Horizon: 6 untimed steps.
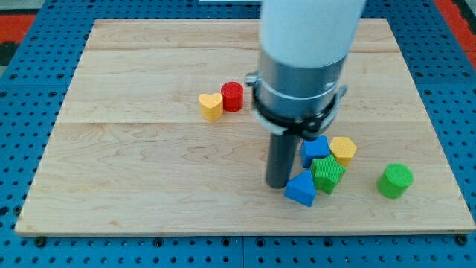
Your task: Move your arm at bottom right
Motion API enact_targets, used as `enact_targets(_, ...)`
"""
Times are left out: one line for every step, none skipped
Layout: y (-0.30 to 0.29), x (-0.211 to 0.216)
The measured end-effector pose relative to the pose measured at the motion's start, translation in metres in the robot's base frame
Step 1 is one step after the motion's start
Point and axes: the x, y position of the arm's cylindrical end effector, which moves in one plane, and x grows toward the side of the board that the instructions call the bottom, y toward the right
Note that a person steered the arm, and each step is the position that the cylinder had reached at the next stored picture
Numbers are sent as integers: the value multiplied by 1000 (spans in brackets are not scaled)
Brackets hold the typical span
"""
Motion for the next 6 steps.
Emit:
enact_targets(-49, 24)
enact_targets(-24, 61)
enact_targets(81, 62)
enact_targets(190, 53)
enact_targets(229, 30)
enact_targets(222, 0)
